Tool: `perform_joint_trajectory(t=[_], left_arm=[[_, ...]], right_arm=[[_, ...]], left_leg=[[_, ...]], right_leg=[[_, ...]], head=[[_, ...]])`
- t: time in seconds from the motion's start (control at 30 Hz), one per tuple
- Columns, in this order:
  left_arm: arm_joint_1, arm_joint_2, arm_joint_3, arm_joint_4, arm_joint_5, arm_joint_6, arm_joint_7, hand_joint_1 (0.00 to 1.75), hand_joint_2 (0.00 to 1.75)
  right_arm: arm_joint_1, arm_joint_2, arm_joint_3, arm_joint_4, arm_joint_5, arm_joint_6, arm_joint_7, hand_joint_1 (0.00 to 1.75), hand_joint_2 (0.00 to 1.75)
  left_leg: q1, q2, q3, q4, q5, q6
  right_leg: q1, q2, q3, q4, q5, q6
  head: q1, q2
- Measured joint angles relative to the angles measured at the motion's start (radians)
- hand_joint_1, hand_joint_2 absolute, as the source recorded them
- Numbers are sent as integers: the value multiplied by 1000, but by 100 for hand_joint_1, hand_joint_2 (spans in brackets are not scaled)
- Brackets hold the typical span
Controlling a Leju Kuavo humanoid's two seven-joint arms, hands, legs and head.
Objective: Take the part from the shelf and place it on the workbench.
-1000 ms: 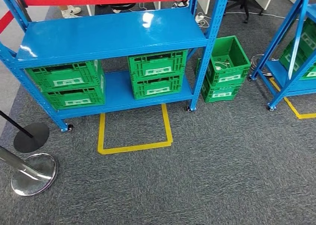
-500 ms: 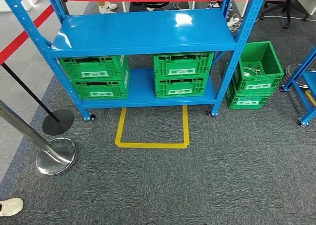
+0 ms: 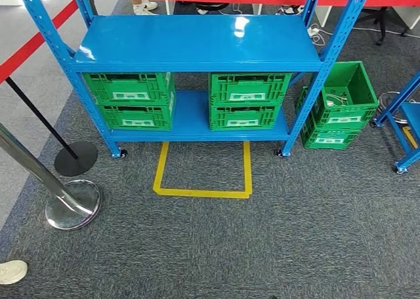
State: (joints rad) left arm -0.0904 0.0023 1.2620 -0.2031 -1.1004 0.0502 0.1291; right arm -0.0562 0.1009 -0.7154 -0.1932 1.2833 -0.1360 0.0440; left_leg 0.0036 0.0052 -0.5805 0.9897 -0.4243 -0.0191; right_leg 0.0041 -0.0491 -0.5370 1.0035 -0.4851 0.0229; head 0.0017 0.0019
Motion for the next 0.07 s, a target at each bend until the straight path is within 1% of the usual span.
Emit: perform_joint_trajectory(t=[0.07], left_arm=[[5, 1, -23, -1, 22, -3, 1, 0, 175]], right_arm=[[4, 0, 6, -1, -26, 6, 1, 0, 175]], left_leg=[[0, 0, 0, 0, 0, 0]], right_leg=[[0, 0, 0, 0, 0, 2]], head=[[0, 0]])
